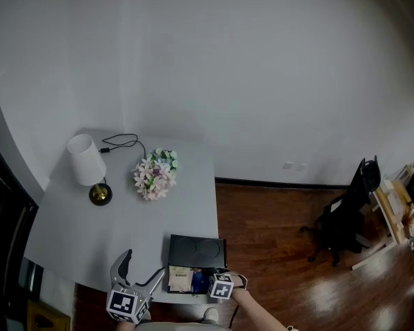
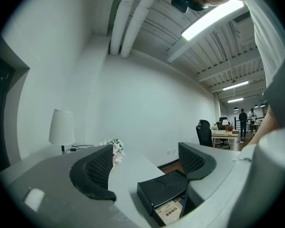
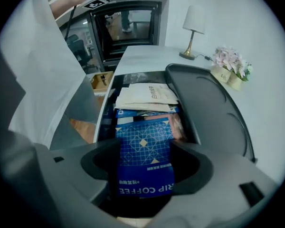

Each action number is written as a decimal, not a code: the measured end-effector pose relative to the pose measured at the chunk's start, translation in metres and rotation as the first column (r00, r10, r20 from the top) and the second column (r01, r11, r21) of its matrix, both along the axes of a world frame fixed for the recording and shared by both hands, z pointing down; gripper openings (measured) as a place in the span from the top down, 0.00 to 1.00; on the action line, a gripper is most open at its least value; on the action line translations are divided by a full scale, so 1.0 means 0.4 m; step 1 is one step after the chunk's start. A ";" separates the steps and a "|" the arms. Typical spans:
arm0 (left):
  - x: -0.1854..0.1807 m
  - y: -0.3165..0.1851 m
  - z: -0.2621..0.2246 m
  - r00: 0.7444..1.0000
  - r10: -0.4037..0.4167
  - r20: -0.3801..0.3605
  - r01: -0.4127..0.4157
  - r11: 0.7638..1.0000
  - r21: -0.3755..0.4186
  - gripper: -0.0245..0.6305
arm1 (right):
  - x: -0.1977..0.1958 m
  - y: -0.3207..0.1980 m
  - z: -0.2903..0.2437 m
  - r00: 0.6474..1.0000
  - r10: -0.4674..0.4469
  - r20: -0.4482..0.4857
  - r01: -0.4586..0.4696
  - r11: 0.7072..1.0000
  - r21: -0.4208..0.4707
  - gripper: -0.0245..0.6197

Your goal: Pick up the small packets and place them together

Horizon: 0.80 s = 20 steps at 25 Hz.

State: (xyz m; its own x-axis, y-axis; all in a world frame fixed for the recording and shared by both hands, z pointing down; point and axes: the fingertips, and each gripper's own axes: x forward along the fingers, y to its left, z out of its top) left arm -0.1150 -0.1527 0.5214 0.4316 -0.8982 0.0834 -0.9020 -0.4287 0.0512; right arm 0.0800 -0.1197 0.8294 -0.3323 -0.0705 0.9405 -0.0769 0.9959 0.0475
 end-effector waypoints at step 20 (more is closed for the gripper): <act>0.016 0.022 0.022 0.999 0.017 -0.032 -0.017 1.000 -0.013 0.31 | 0.014 0.020 -0.070 0.999 0.039 0.009 -0.040 0.988 0.150 0.90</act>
State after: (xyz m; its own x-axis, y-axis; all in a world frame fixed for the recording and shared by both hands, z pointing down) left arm -0.1084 -0.1440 0.5302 0.4494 -0.8896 0.0809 -0.8924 -0.4430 0.0856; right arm 0.0857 -0.1119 0.8013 -0.3325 -0.2234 0.9163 -0.1164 0.9738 0.1951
